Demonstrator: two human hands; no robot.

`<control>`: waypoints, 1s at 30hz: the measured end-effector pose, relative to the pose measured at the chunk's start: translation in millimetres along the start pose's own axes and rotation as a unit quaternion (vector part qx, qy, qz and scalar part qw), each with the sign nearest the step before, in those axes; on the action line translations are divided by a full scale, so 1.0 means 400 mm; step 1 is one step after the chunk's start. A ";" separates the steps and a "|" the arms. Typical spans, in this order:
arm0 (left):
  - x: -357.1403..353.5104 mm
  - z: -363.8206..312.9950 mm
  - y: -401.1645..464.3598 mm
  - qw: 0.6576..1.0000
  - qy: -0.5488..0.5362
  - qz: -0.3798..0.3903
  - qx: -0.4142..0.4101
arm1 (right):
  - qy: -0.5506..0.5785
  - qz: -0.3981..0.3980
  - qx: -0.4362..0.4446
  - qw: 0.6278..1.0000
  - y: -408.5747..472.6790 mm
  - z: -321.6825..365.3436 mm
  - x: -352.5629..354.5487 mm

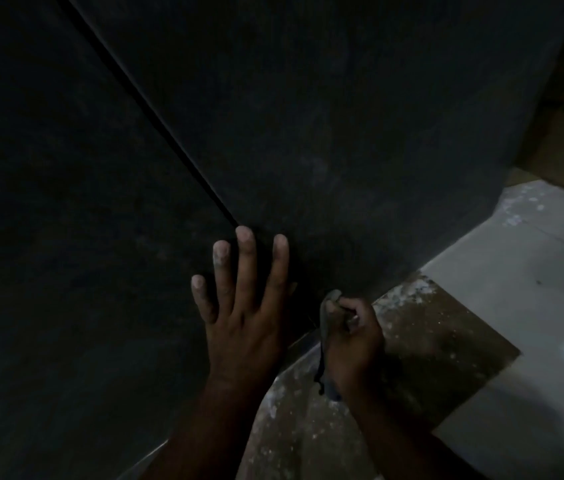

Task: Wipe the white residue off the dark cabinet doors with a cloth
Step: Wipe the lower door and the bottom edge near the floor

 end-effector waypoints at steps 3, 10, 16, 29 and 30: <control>-0.003 -0.010 0.000 0.999 -0.017 0.018 -0.036 | -0.025 -0.030 -0.056 0.998 0.018 -0.002 -0.013; -0.021 -0.047 0.031 0.997 -0.015 0.028 -0.073 | -0.018 -0.025 0.099 0.995 -0.033 0.089 -0.017; -0.016 -0.069 0.107 0.994 -0.038 0.026 -0.103 | -0.001 -0.080 -0.111 0.991 0.057 0.000 -0.015; -0.030 -0.117 0.141 0.991 0.009 0.037 -0.130 | 0.082 -0.081 -0.111 0.987 0.054 0.053 -0.024; -0.030 -0.118 0.143 0.991 0.004 0.044 -0.129 | 0.079 -0.096 -0.150 0.981 0.067 0.039 -0.023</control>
Point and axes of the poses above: each hand's wrist, its own y-axis towards the middle knuckle, its own x-axis out of the back of the hand, z = x × y, the point moved 2 cm from there along y, towards the middle knuckle, and after that the axes turned 15 degrees about -z, right-handed, at the moved point
